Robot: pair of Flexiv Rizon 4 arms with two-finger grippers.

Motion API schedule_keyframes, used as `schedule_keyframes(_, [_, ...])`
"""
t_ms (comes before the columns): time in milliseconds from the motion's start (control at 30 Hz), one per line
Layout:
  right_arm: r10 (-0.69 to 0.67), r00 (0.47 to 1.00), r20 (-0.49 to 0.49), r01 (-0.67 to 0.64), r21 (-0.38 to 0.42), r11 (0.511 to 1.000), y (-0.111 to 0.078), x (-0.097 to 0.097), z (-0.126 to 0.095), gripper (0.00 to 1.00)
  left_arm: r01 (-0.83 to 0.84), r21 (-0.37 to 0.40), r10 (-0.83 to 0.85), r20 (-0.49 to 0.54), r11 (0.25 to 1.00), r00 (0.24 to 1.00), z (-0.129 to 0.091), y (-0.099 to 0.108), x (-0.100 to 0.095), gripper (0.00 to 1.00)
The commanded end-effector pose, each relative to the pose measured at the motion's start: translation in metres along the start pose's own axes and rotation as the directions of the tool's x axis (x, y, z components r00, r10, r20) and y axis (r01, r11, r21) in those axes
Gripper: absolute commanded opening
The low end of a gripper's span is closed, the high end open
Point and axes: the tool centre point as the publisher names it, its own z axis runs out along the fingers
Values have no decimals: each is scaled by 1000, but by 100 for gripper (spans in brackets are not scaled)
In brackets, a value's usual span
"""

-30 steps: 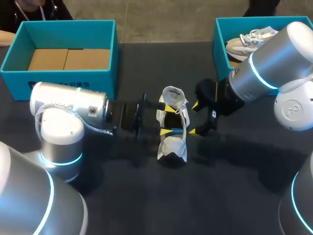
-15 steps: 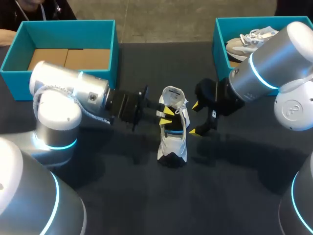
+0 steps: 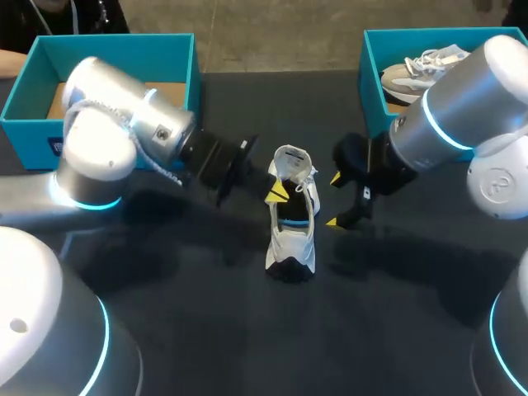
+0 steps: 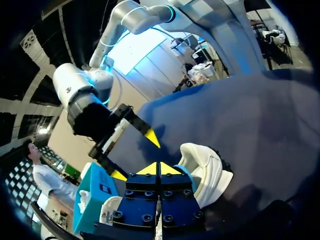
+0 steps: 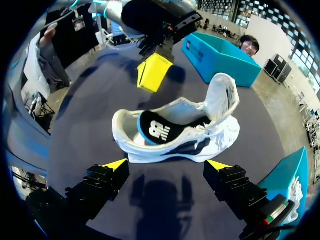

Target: Take the shoe out of the shoebox, open the shoe tongue, remove and reinsert the insole, then place the shoe into the shoebox

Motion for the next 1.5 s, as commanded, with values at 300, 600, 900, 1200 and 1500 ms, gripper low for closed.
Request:
schedule_keyframes(300, [-22,999,-37,23,45,999,-5,5,-47,100,-55,57,73,-386,997,920,8,5,-23,0])
schedule_keyframes(600, [-24,999,-38,27,77,997,-15,3,-77,100,-130,53,139,-508,990,850,8,1,-29,0])
schedule_keyframes(900, [-2,1000,-13,3,112,994,-27,-1,-111,100,-130,53,139,-508,990,850,8,1,-29,0])
schedule_keyframes(1200, [-49,995,-91,61,136,989,-34,-2,-129,100,-130,53,139,-508,990,850,8,1,-29,0])
schedule_keyframes(1500, [-42,995,-96,56,151,987,-43,1,-140,100,-197,75,199,-641,978,742,14,9,-30,0])
